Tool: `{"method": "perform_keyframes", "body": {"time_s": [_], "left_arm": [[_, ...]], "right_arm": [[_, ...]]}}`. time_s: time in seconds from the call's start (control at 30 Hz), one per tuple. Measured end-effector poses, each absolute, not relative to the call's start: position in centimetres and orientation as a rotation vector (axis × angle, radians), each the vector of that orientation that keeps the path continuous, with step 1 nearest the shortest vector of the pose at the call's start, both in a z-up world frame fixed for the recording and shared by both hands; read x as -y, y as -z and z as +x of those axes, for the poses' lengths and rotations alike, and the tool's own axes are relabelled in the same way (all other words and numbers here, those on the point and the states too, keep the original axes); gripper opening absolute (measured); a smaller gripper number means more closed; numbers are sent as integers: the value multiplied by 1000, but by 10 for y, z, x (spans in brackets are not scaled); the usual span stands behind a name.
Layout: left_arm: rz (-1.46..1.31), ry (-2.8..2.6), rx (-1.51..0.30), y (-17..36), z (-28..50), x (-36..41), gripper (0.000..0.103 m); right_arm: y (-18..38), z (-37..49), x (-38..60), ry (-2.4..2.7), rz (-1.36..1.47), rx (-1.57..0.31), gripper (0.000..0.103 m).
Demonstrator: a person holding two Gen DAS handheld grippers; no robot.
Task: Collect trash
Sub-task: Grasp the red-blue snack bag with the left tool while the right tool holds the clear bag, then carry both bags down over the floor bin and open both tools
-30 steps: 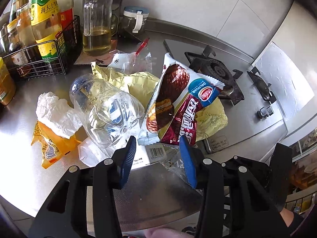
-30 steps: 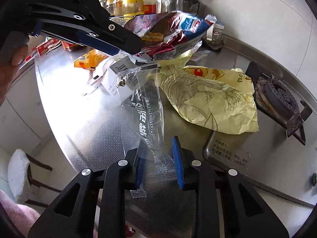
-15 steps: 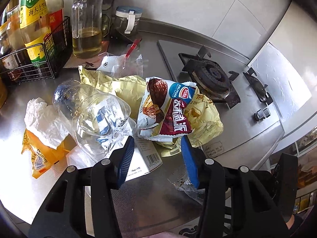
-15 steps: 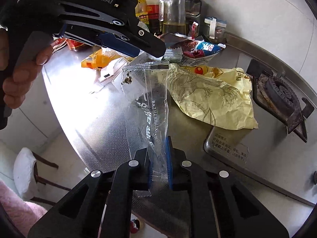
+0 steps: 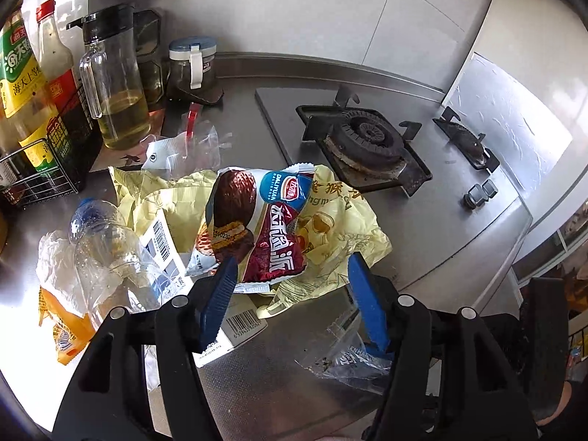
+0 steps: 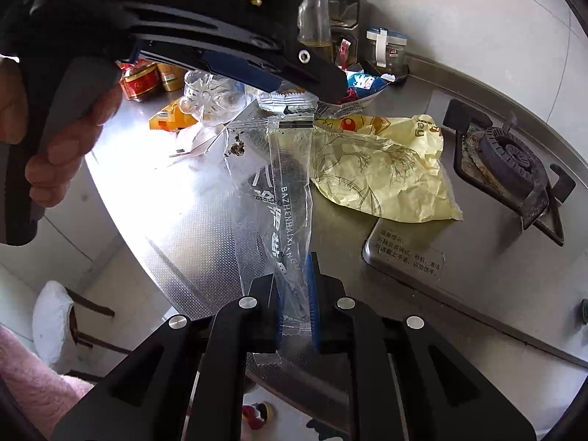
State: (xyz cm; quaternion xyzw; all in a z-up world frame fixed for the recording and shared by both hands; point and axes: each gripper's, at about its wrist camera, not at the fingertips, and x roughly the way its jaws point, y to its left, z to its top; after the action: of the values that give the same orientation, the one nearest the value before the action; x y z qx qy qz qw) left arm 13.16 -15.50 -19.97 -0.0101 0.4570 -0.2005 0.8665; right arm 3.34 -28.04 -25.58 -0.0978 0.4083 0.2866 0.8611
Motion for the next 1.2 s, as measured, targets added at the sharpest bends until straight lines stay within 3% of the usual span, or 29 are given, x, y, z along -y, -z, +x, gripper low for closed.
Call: {"method": "perform_keyframes", "body": {"time_s": [0.1, 0.17, 0.3, 0.4, 0.83, 1.2], "left_arm": [[-10, 415, -984, 211, 139, 156, 54], [-15, 422, -996, 215, 141, 155, 40], [-27, 428, -985, 216, 144, 153, 27], [-33, 433, -958, 212, 144, 151, 11], [-42, 441, -826, 161, 114, 137, 5], [-29, 442, -756, 115, 23, 102, 5]], "right_arm": [[256, 34, 283, -601, -200, -861, 13], [258, 36, 284, -600, -198, -871, 13], [262, 37, 286, -599, -193, -887, 13], [262, 36, 285, -599, -194, -886, 13], [236, 16, 284, -553, -183, -819, 11], [209, -50, 256, -553, -172, -770, 11]]}}
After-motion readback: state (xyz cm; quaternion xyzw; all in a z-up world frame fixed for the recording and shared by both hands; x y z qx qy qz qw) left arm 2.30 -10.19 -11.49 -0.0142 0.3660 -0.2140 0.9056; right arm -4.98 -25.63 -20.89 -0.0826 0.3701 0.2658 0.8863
